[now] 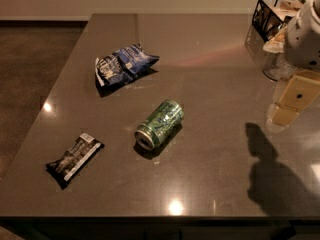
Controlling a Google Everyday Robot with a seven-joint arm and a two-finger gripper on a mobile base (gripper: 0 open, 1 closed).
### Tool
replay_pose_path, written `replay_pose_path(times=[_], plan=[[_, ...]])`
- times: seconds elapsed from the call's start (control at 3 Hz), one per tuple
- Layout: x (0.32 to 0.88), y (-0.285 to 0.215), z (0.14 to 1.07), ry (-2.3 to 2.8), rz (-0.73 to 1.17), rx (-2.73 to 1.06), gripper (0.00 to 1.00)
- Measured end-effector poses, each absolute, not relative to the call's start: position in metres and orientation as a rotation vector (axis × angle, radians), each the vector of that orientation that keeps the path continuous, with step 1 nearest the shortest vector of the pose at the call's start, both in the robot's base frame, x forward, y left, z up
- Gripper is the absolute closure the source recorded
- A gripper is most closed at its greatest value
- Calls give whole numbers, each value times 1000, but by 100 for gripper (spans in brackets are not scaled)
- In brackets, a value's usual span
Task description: Place green can upright
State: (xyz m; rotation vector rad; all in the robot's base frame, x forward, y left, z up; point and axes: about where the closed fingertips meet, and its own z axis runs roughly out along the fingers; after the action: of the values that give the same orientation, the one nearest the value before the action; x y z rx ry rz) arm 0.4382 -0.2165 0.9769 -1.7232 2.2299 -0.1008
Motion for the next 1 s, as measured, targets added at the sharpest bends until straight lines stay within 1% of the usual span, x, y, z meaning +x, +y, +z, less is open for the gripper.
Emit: replay_pose_path(times=[0.67,1.0], plan=[[440,-208,978,2200,-92,-1745,0],[443,-173,971,2091,-32,-1881,0]])
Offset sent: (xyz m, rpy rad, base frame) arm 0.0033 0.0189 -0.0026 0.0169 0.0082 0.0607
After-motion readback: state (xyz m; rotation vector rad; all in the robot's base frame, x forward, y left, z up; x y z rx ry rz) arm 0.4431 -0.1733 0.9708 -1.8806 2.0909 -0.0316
